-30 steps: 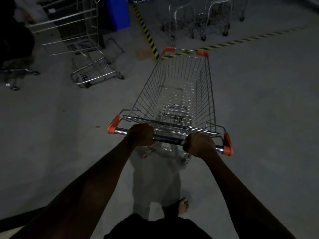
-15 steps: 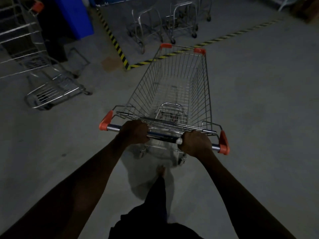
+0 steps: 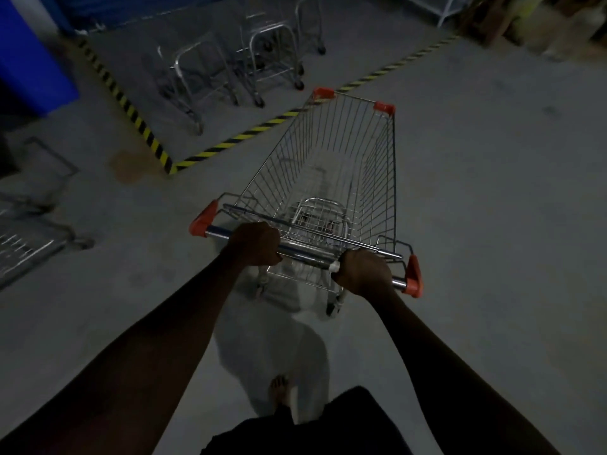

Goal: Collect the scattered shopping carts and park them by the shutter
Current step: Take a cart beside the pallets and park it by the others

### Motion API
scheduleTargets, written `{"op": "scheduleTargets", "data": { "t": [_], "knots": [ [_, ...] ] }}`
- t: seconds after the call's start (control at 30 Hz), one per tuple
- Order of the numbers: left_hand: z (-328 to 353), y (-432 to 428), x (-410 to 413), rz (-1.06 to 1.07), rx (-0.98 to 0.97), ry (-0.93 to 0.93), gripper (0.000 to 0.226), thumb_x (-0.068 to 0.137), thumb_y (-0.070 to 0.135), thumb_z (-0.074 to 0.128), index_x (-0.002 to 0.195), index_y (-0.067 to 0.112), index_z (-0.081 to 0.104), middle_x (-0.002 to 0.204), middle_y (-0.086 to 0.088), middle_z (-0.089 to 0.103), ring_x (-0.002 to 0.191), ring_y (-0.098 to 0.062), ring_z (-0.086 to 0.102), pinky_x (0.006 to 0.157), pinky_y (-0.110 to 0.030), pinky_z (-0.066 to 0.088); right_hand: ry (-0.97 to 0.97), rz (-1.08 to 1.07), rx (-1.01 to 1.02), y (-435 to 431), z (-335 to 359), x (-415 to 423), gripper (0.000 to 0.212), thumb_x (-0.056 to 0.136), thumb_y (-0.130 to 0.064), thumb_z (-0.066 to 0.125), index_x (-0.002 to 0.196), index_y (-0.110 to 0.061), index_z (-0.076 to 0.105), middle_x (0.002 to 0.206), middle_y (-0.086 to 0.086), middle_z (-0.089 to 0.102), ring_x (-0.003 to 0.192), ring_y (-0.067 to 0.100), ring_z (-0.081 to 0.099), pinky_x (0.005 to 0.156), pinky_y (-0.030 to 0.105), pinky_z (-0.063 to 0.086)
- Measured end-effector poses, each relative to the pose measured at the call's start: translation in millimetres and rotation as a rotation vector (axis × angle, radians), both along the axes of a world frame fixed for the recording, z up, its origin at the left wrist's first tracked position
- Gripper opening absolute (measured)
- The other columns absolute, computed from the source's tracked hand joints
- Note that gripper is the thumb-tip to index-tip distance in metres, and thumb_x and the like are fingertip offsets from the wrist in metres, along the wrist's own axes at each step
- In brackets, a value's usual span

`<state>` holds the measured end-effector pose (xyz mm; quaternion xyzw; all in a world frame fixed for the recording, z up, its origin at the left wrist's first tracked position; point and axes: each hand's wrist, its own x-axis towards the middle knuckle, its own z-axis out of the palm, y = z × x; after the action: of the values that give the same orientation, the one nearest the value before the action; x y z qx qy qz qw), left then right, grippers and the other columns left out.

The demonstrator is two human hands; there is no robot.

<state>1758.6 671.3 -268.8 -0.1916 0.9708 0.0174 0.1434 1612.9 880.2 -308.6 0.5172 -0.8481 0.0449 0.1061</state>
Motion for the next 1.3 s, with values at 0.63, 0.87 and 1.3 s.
{"op": "scheduleTargets", "data": {
  "t": [0.63,0.87,1.3],
  "knots": [
    [-1,-105,-410,0.022,0.015,-0.013,0.037,0.079,0.046,0.063,0.101,0.017,0.068,0.099,-0.005,0.070,0.094,-0.025,0.066,0.078,-0.035,0.051,-0.001,-0.044,0.068,-105,5,-404,0.037,0.074,-0.041,0.048,0.062,-0.008,0.059,0.053,0.013,0.053,0.040,0.029,0.052,0.040,0.027,0.039],
    [-7,-132,-553,0.038,0.044,0.031,0.037,0.076,0.052,0.060,0.094,0.020,0.070,0.087,0.000,0.071,0.082,-0.021,0.068,0.068,-0.031,0.048,-0.160,-0.079,0.287,-140,29,-555,0.039,0.074,-0.044,0.062,0.076,-0.005,0.066,0.069,0.018,0.065,0.059,0.037,0.065,0.053,0.035,0.048],
    [4,-260,-811,0.000,0.041,0.031,0.039,0.079,0.048,0.062,0.102,0.017,0.067,0.097,-0.004,0.069,0.088,-0.024,0.066,0.076,-0.035,0.052,-0.028,-0.170,0.224,-267,29,-806,0.028,0.075,-0.038,0.052,0.063,-0.013,0.055,0.057,0.011,0.054,0.048,0.029,0.055,0.046,0.030,0.041]
  ]
}}
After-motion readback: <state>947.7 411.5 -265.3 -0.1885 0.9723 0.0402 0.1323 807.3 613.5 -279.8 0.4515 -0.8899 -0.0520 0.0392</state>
